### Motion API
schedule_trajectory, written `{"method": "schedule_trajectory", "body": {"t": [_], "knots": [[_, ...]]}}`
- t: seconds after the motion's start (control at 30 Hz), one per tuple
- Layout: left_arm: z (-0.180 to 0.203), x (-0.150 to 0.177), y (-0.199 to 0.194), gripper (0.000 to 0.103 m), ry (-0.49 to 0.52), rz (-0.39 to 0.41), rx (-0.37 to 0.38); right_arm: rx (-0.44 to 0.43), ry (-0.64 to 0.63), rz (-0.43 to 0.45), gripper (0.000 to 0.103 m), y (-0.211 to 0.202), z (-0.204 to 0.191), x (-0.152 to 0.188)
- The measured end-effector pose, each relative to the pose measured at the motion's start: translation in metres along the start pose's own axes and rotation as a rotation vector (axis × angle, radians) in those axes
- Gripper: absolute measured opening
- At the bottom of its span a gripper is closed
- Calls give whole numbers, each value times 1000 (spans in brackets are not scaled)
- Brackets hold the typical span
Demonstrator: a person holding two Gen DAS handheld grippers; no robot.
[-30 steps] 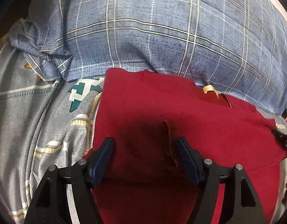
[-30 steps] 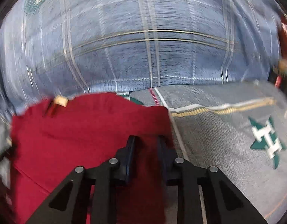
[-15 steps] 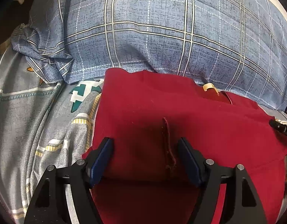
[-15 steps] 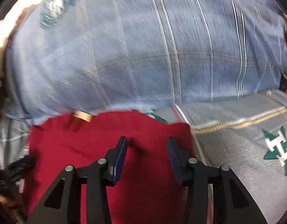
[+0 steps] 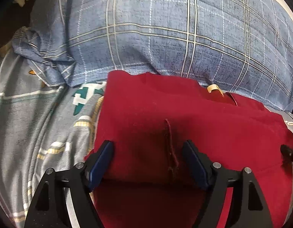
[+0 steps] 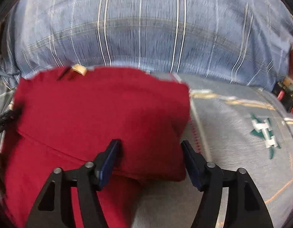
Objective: Fold small clothes
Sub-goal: 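Fold the sweater's side over lengthwise with the right tool and withdraw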
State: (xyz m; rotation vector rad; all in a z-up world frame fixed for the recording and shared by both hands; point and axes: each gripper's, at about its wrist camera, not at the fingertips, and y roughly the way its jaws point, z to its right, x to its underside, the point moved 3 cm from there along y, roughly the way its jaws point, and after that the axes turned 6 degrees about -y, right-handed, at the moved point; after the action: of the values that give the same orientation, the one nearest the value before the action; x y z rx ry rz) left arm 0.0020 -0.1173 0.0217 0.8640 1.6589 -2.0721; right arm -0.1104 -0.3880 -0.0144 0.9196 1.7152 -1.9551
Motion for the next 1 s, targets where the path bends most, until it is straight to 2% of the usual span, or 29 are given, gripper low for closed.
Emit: {"method": "schedule_trajectory", "body": {"t": [0.07,0.17,0.2,0.3,0.43,0.63,0.7,0.8,1.0], "knots": [[-2,2,-11,77,-18,1,5,-28,83,20,77,1,9,0],[-7,6,-32,77,-32,4,19,-76,121,8,77,-15,8,7],[-9,8,-42,77,-27,10,15,-114,140,27,77,-26,7,11],[-14,15,-70,77,-5,39,-8,-141,184,63,77,-54,7,26],[-31,39,-113,77,-10,75,-9,-255,208,62,78,-84,4,51],[-69,89,-164,77,-45,30,13,-296,156,11,80,-116,-3,107],[-83,111,-176,77,-76,-10,37,-326,157,-45,81,-120,-5,132],[-98,137,-183,77,-114,-73,66,-359,151,-75,81,-127,-12,159],[-104,164,-195,77,-134,-108,85,-359,132,-42,80,-134,-30,186]]}}
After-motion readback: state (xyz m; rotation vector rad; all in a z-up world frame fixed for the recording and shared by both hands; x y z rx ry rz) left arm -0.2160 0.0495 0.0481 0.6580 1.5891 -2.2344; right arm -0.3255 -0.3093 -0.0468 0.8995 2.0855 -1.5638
